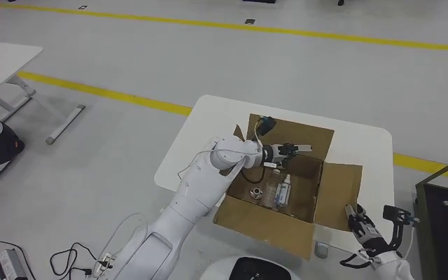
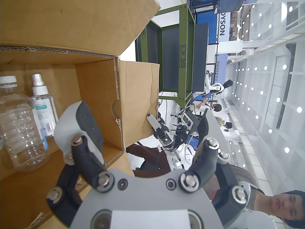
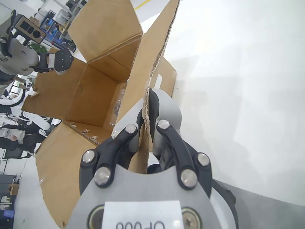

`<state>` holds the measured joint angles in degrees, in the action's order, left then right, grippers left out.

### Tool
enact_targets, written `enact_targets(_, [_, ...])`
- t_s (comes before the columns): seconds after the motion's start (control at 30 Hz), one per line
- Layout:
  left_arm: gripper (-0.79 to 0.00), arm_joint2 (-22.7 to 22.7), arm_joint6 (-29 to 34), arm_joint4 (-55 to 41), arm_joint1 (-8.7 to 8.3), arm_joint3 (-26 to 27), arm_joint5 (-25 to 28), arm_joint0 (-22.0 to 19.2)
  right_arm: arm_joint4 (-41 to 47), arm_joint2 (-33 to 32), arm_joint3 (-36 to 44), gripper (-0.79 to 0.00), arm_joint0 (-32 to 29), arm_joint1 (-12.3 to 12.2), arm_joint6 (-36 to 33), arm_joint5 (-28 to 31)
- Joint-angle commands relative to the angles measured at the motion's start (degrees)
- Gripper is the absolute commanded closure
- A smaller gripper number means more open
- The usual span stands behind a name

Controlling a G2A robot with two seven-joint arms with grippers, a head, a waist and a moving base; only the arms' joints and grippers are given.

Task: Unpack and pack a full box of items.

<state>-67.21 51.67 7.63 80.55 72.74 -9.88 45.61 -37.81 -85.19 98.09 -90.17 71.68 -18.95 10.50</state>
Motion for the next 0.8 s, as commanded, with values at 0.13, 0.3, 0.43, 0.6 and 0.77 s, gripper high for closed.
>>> enact_targets(0.13, [-0.785, 0.0, 0.0, 0.0, 0.0, 0.0, 0.0, 0.0, 2.2, 1.0, -0.8, 0.0, 0.4, 0.3, 3.8, 0.7])
enact_targets(0.3, [-0.785, 0.2, -3.7, 1.7, -0.12, 1.3, -0.9, 1.1, -0.5, 2.5, -1.1, 0.0, 1.3, 0.3, 4.4, 0.5])
enact_targets(0.43, [-0.785, 1.0, -2.7, 4.8, -0.49, 2.1, -4.2, 1.2, -2.5, 3.3, -1.0, -0.191, 1.1, 0.3, 6.2, 0.5])
enact_targets(0.6, [-0.785, 4.8, -1.8, 13.8, -0.83, 1.7, -8.3, 0.8, -4.8, 2.1, 0.6, -0.699, -0.3, 0.1, 10.1, 1.5])
enact_targets(0.77, [-0.785, 7.4, -1.6, 17.9, -0.73, 0.6, -10.0, 0.0, -8.7, -0.5, 3.7, -0.785, -2.4, -0.2, 14.8, 0.2])
